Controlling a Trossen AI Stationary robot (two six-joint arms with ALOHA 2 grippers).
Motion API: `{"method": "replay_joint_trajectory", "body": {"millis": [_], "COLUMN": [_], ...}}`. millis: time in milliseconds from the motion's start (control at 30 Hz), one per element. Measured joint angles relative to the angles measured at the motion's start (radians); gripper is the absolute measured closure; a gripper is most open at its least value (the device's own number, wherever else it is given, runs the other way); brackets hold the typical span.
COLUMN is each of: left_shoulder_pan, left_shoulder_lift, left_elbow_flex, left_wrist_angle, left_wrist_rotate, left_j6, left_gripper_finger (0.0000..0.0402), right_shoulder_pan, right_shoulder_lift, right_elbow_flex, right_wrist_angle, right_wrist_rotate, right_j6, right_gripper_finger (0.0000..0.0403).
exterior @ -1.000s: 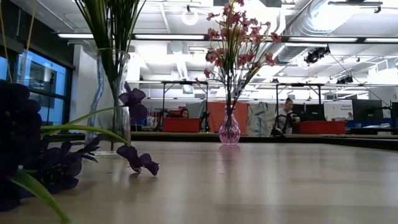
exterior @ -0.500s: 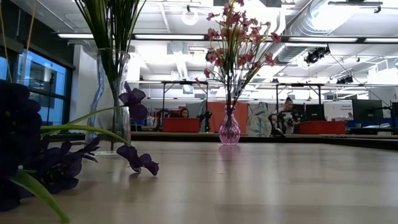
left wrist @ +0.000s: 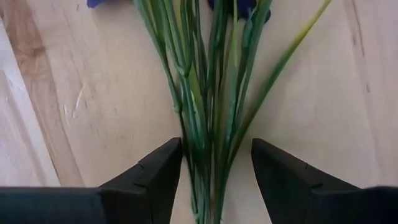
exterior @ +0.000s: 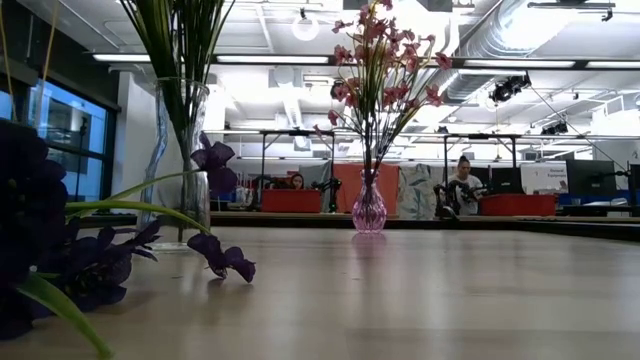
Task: Sort flowers into vase by color
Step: Put the purple flowers into the transparent vase
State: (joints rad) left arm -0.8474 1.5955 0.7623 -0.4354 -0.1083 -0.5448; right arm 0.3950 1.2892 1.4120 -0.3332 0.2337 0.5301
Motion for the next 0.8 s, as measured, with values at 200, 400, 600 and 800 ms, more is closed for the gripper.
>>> {"method": "replay_joint_trajectory", "body": {"millis": [200, 400, 600, 800], "left_shoulder_pan": [0.011, 0.004, -0.079, -0.1], "left_shoulder_lift": [0.037, -0.035, -0.252, -0.483], "left_elbow_flex": [0.005, -0.001, -0.001, 0.073], "left_wrist_angle": [0.011, 0.048, 0.097, 0.257], "left_wrist_rotate": [0.007, 0.098, 0.119, -0.074], "left_j6": [-0.023, -0.133, -0.245, -0.297], "left_gripper_finger": [0.028, 0.0389, 0.0398, 0.04], "right_shoulder_pan": [0.0, 0.0, 0.0, -0.006], "right_shoulder_lift": [0.0, 0.0, 0.0, 0.0], "right_elbow_flex": [0.0, 0.0, 0.0, 0.0], "right_wrist_angle": [-0.03, -0.036, -0.04, -0.044], "right_wrist_rotate": [-0.006, -0.033, -0.037, -0.037], "right_j6": [0.003, -0.016, -0.059, -0.068], "right_gripper_finger": [0.0149, 0.0149, 0.0149, 0.0149]}}
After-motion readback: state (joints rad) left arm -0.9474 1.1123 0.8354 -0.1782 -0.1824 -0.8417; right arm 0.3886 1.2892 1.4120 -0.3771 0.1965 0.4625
